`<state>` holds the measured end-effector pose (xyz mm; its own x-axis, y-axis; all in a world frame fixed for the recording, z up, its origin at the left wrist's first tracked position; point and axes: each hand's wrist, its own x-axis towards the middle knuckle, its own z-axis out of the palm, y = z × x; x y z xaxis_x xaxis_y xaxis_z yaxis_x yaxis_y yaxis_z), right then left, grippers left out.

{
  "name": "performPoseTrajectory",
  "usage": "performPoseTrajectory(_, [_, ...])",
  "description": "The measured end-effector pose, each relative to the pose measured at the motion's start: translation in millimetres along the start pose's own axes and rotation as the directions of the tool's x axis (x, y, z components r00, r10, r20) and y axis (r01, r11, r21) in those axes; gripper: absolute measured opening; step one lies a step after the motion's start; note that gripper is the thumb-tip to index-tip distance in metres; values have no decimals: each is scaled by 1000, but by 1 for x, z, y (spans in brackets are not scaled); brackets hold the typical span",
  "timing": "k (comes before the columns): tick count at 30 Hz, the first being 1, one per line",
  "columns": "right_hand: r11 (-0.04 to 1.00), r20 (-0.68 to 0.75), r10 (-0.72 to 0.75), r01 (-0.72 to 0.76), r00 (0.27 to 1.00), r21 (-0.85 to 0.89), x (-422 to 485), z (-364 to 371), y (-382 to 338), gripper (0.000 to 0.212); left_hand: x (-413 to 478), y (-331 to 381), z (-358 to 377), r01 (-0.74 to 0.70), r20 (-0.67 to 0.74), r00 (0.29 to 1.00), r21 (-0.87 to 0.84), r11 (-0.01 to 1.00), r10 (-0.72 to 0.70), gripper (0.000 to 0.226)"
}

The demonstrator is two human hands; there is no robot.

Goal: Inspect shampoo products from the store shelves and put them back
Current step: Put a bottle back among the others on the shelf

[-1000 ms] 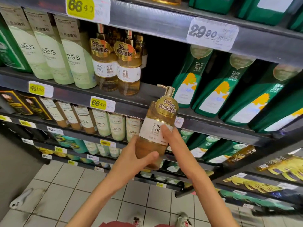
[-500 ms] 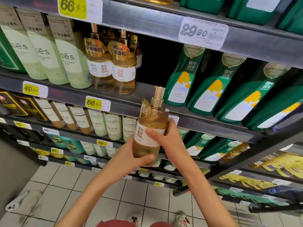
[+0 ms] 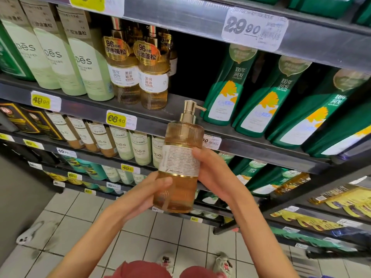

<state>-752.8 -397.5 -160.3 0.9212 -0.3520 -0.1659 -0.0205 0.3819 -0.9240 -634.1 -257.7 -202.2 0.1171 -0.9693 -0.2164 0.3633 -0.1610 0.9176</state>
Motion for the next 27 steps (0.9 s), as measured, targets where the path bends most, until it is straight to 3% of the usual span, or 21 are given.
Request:
performPoseTrajectory(1, [1000, -54, -8, 8, 998, -5, 1, 3, 2, 38, -2, 0, -2, 8, 27, 1000, -23, 1000, -7, 90])
performPoseTrajectory(3, [998, -179, -23, 13, 984, -57, 4, 7, 6, 56, -3, 1, -2, 9, -4, 1000, 66, 998, -9, 89])
performPoseTrajectory(5, [992, -294, -49, 12, 955, -124, 6, 13, 8, 82, -2, 4, 4, -9, -109, 993, 250, 968, 38, 90])
performPoseTrajectory(7, [985, -382, -77, 10, 921, -174, 9, 19, 13, 84, 1, 0, 15, -24, -268, 954, 371, 928, 132, 82])
performPoseTrajectory(9, [972, -413, -75, -26, 908, -235, 13, 24, 15, 78, 6, -5, 27, -34, -428, 879, 381, 924, 209, 64])
performPoseTrajectory(10, [969, -404, -47, -55, 914, -239, 14, 24, 14, 79, 7, -5, 30, -40, -465, 859, 356, 934, 214, 58])
performPoseTrajectory(12, [979, -278, 44, -97, 960, -179, 12, 18, 10, 78, 4, -6, 28, -98, -395, 900, 232, 968, 186, 55])
performPoseTrajectory(14, [994, -86, 100, -103, 991, -24, 8, 7, 7, 60, -5, -3, 22, -138, -176, 975, -17, 990, 133, 56])
performPoseTrajectory(16, [986, 21, 90, -92, 996, 139, 4, 0, 7, 45, -12, -1, 16, -67, -11, 998, -175, 982, 66, 55])
performPoseTrajectory(19, [975, 34, 47, -53, 998, 216, 0, 1, 10, 32, -13, -1, 8, -1, 90, 996, -183, 983, 17, 56])
performPoseTrajectory(21, [989, -25, 24, -20, 999, 146, 0, 3, 8, 35, -13, -1, 6, 27, 29, 999, -146, 989, -23, 68])
performPoseTrajectory(23, [1000, -112, 8, -10, 994, -17, 2, 7, 6, 43, -12, 0, 8, -1, -121, 993, -11, 1000, 0, 83])
performPoseTrajectory(25, [988, -165, 6, -32, 986, -153, 4, 11, 10, 42, -8, -1, 16, 6, -246, 968, 222, 975, 50, 85])
performPoseTrajectory(27, [985, -195, 16, -49, 981, -164, 5, 13, 17, 37, -2, -4, 22, 40, -343, 937, 270, 962, 58, 85])
